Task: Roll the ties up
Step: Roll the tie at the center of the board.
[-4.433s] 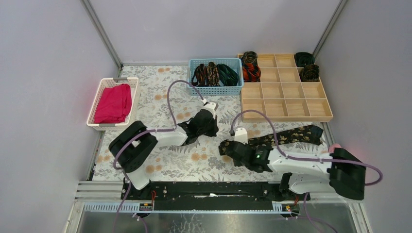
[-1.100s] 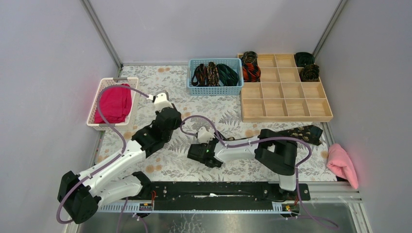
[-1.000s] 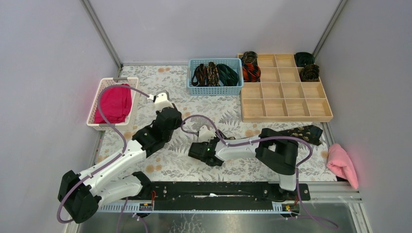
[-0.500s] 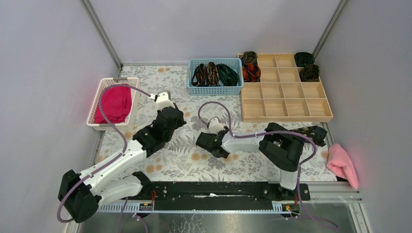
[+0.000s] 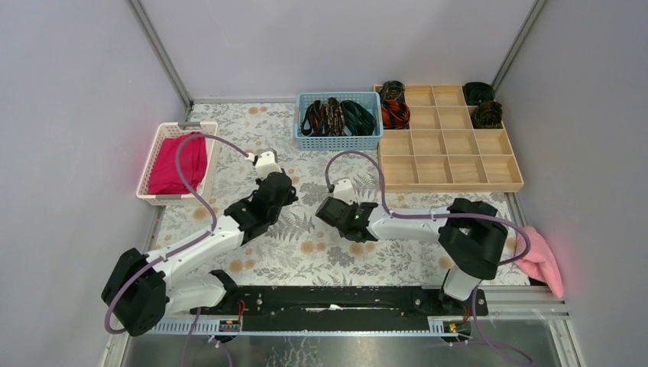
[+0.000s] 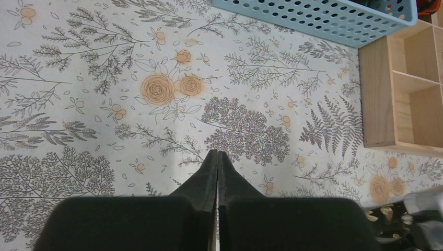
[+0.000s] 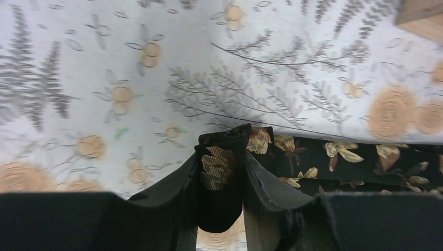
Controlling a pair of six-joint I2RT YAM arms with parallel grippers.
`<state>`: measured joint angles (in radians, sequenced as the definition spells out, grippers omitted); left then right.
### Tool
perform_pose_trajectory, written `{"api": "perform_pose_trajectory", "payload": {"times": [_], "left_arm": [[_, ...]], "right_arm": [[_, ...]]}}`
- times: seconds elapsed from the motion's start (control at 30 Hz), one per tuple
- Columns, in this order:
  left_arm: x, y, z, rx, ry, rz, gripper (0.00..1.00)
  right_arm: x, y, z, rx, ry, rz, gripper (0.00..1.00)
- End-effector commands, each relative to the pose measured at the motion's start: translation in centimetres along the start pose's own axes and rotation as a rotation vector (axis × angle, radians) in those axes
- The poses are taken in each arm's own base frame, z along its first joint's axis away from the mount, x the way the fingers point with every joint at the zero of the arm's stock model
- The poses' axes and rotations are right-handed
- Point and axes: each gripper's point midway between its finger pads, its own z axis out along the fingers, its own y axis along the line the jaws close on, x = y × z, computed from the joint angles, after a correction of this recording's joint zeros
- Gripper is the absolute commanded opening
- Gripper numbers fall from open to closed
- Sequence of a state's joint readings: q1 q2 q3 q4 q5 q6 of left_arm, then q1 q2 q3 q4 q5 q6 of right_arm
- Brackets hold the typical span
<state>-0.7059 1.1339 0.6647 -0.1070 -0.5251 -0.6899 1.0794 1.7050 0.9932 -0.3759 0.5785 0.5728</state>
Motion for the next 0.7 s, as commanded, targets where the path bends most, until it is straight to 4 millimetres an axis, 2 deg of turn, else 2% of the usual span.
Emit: {"api": "perform_pose_trajectory", "payload": {"times": [0.0, 0.13, 0.27, 0.33, 0.47, 0.6, 0.67], "left_arm": [[-0.2, -0.1, 0.7, -0.004, -0.046, -0.045, 0.00], [0.7, 0.2, 1.0, -0.006, -0.032, -0.044, 0.00], [1.3, -0.3, 1.6, 0.017, -0.022, -0.052, 0.00], [1.8, -0.6, 1.9, 0.026, -0.007, -0.046, 0.00], [2.9, -1.3, 2.6, 0.051, 0.027, -0.036, 0.00], [4.0, -2.1, 3.2, 0.090, 0.060, -0.029, 0.00], [4.2, -2.6, 3.4, 0.114, 0.070, -0.023, 0.00]], "right_arm": [[-2.4, 4.1, -1.5, -0.270, -0.029, 0.174, 0.36], [-3.6, 5.6, -2.3, -0.378, -0.047, 0.223, 0.35], [-4.8, 7.0, -3.6, -0.523, -0.075, 0.337, 0.35], [-4.6, 7.1, -3.9, -0.578, -0.066, 0.387, 0.35], [-3.0, 6.6, -3.3, -0.663, -0.028, 0.508, 0.34], [-1.4, 4.9, -3.2, -0.722, -0.037, 0.643, 0.33], [-1.3, 4.0, -3.7, -0.738, -0.054, 0.690, 0.33]]}}
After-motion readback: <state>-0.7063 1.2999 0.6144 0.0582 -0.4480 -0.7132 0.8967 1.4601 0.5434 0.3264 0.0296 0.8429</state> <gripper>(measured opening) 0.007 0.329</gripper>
